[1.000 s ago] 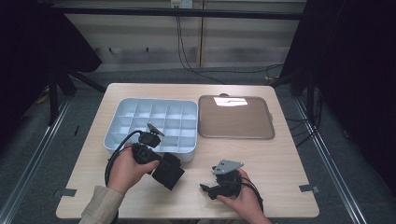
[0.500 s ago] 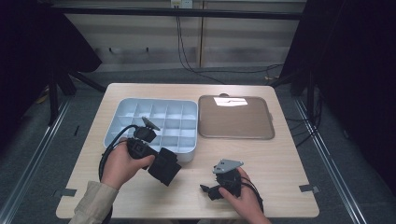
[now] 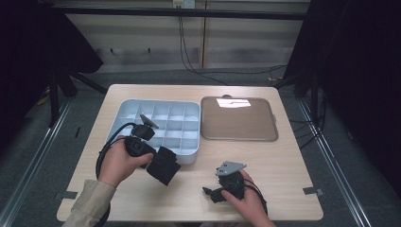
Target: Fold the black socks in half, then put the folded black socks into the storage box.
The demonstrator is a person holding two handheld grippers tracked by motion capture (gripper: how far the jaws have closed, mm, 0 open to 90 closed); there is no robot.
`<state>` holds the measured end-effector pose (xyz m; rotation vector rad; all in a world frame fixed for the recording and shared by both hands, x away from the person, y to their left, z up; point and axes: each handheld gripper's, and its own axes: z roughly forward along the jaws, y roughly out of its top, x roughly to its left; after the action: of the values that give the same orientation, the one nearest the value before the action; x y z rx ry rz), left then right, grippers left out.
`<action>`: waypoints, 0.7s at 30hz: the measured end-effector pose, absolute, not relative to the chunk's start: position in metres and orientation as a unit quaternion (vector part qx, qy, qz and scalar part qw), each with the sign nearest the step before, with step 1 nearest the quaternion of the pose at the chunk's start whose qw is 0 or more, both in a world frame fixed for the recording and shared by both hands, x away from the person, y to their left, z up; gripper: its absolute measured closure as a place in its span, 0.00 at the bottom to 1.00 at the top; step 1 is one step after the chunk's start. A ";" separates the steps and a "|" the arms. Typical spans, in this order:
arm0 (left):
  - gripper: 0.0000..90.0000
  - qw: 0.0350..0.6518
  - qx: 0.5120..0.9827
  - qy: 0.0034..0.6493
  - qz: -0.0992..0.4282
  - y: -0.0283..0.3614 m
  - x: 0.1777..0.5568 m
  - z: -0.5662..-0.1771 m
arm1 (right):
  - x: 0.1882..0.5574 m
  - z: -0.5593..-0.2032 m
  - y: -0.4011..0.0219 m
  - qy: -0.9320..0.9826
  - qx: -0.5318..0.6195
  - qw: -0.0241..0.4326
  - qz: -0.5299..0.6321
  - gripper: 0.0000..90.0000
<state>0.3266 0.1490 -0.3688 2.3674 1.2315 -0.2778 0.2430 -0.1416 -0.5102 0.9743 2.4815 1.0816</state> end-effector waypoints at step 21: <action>0.81 0.230 0.850 0.467 -0.085 0.168 0.341 -0.341 | 0.243 -0.510 -0.141 0.855 0.337 0.130 0.372 0.15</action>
<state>0.3414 0.1683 -0.3413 2.3374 1.2842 -0.2344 0.2427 -0.1413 -0.5100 0.9779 2.4850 1.0808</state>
